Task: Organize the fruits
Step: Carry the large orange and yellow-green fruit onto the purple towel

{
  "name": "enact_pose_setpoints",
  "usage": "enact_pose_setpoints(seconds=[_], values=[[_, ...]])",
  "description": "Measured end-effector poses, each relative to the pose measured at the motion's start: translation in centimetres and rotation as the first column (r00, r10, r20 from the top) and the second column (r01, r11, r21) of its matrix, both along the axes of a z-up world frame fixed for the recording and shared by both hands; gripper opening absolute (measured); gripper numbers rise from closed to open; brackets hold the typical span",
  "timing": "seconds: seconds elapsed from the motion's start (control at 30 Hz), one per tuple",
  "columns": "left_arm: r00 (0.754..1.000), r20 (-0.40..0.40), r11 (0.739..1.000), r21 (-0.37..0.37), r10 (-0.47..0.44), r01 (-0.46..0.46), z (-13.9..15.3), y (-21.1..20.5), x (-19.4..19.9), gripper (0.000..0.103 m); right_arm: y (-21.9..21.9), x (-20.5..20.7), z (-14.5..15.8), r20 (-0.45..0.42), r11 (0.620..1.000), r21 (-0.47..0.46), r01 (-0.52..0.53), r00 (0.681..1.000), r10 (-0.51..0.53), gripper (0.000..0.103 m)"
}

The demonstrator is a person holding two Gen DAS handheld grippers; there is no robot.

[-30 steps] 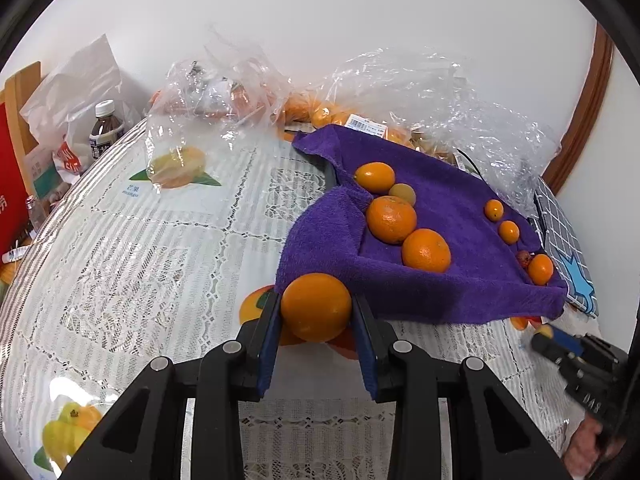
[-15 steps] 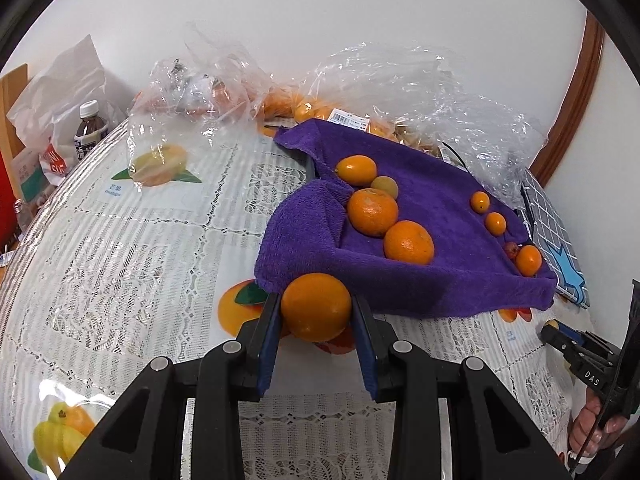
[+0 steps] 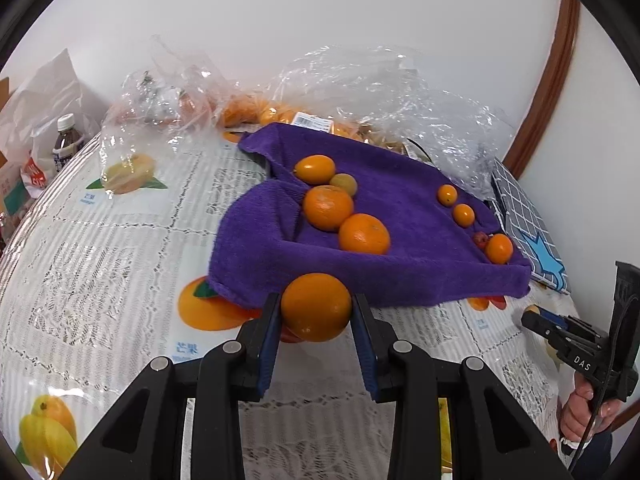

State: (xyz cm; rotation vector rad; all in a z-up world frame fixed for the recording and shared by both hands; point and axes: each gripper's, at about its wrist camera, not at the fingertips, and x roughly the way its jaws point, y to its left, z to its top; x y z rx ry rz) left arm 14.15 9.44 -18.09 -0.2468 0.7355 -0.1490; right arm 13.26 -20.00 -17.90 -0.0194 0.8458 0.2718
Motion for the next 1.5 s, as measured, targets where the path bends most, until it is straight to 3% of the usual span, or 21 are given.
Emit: enact_pose_setpoints(seconds=[0.37,0.5,0.6,0.9,1.1,1.2,1.37,1.5], values=[[0.999,0.033,0.994,-0.110,0.014,-0.011,1.4,-1.0,-0.3,0.033,0.5,-0.5,2.9,0.090,0.998,0.043,-0.050,0.995,0.046,0.026],[0.998,0.069,0.994,-0.111,0.009,-0.002,3.9,-1.4,1.7,0.033,1.3,1.8,5.6,0.148,0.997,0.024,-0.072,0.987,0.068,0.026],[0.996,0.092,0.996,-0.088,-0.007,0.015,5.5,-2.1,3.9,0.033,1.8,4.8,6.5,0.137,0.996,0.036,-0.087,0.987,0.081,0.026],[1.000,-0.005,1.000,-0.013,0.004,-0.004,3.8,-4.1,11.1,0.033,3.8,10.0,2.8,0.016,0.987,0.094,-0.128,0.992,0.127,0.026],[0.998,-0.062,0.999,0.037,-0.018,0.020,2.0,-5.4,12.6,0.033,5.9,10.0,0.7,-0.006,0.985,0.003,-0.175,0.985,0.175,0.026],[0.998,-0.064,0.998,0.062,-0.020,0.024,1.5,-5.6,12.6,0.033,6.3,10.0,0.0,-0.024,0.983,-0.010,-0.185,0.982,0.185,0.026],[0.999,-0.043,0.999,0.027,-0.031,0.032,1.1,-5.6,12.8,0.033,5.9,10.0,-0.4,-0.020,0.984,-0.007,-0.181,0.983,0.180,0.026],[0.999,-0.026,0.998,0.054,-0.031,0.032,1.0,-6.1,12.6,0.033,5.6,10.3,-0.5,-0.026,0.986,-0.002,-0.167,0.986,0.167,0.032]])
